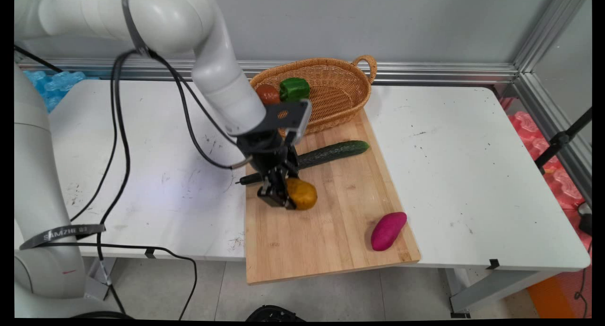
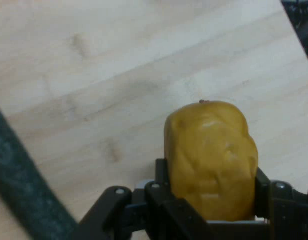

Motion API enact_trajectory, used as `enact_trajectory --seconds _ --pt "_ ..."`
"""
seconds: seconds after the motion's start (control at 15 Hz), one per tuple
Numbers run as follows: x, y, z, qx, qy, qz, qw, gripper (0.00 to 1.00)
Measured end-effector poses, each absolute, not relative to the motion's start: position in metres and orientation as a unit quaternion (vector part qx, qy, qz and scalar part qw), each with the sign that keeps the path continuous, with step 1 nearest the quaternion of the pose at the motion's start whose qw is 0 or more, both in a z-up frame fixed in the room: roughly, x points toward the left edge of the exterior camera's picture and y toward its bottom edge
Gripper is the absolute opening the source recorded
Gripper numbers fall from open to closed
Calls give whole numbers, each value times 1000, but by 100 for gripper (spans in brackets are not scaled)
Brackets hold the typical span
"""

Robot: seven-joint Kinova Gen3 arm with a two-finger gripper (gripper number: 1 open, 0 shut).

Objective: Place the picked object in the vegetable basket

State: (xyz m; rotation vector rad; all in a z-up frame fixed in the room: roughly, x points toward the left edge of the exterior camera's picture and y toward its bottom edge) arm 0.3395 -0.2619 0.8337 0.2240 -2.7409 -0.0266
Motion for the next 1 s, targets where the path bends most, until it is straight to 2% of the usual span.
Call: enact_trajectory --seconds 0.47,1.0 --pt "369 -289 907 172 -962 45 209 0" --pt "416 -360 951 304 -914 132 232 0"
